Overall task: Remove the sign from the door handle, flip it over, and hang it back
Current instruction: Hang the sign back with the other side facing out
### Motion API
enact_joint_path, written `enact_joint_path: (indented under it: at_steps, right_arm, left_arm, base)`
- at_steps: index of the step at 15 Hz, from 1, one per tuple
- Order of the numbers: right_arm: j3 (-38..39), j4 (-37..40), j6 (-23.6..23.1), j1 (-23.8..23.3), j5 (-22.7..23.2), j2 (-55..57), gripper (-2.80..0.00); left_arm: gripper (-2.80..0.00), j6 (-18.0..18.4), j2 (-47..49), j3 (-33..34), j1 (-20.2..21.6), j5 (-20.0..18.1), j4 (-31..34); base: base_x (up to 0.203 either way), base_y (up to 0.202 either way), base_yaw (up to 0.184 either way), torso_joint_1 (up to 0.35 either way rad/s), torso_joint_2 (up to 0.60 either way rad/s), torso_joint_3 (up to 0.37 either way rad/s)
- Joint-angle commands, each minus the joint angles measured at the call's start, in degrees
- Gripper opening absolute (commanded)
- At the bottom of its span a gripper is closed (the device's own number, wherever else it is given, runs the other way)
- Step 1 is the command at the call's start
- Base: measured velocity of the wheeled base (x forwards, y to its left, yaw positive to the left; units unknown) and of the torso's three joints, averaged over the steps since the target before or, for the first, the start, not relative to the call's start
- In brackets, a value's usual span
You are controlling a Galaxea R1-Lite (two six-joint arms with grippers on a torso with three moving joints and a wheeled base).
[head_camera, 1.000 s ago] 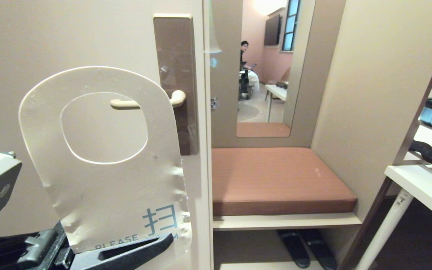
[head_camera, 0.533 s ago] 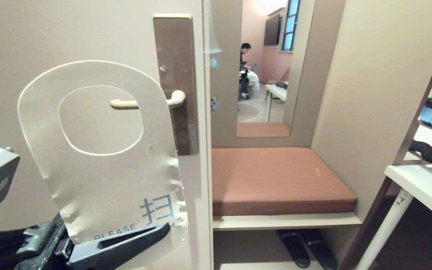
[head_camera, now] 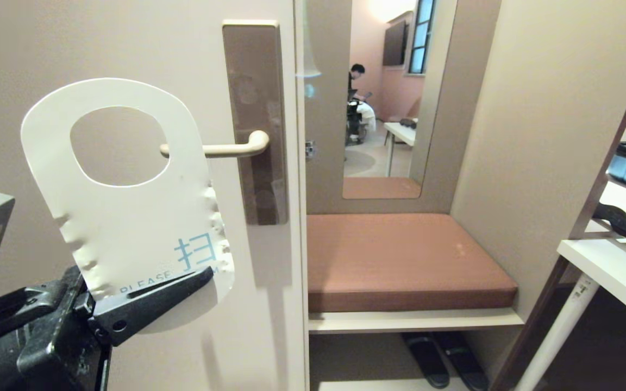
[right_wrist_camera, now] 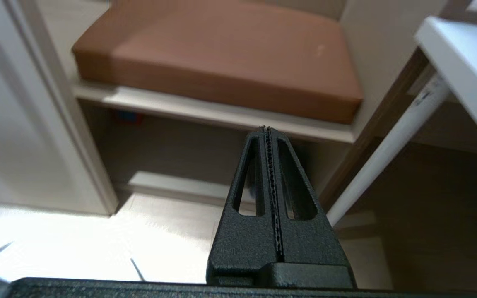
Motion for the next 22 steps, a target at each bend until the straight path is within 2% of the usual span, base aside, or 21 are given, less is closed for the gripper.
enact_joint_path:
  at_steps: [1,7,12,15,16,18,19,22]
  right_arm:
    - [0.0,0.02,-0.06,-0.9,0.02,-5.75,-2.8]
    - [0.0,0.11,0.29,-1.39,0.04,-12.88,-2.8]
    - [0.0,0.11,0.29,-1.39,0.04,-12.88,-2.8]
    - [0.0,0.11,0.29,-1.39,0.04,-12.88,-2.8]
    - [0.0,0.07,0.29,-1.39,-0.01,-12.88,-2.8]
    - [0.0,0.03,0.29,-1.39,0.04,-12.88,-2.8]
    - [0.0,0.05,0.29,-1.39,0.04,-12.88,-2.8]
    - [0.0,0.11,0.29,-1.39,0.04,-12.88,-2.8]
  left_arm:
    - [-2.8,-0.09,0.02,-0.12,3.42,-0.14,-0.29]
    - [-2.8,-0.1,-0.44,0.13,13.23,-0.08,-0.21]
    - [-2.8,-0.1,-3.33,2.87,17.22,1.26,0.1]
    - [-2.8,-0.02,-4.06,4.5,21.04,1.65,0.15]
    - [-2.8,0.17,-4.04,5.26,22.86,1.66,0.45]
    - [-2.8,2.9,-4.0,6.28,27.28,1.63,3.85]
    - [-2.8,4.24,-4.0,6.42,28.21,1.64,6.11]
    - [-2.8,4.51,-2.89,6.07,28.37,1.71,6.56]
  base:
    - [0.0,0.0,0.0,0.0,0.0,0.0]
    - [0.0,0.0,0.0,0.0,0.0,0.0]
    - [0.0,0.0,0.0,0.0,0.0,0.0]
    - [0.0,0.0,0.0,0.0,0.0,0.0]
    - [0.0,0.0,0.0,0.0,0.0,0.0]
    - [0.0,0.0,0.0,0.0,0.0,0.0]
    - [0.0,0.0,0.0,0.0,0.0,0.0]
    - [0.0,0.0,0.0,0.0,0.0,0.0]
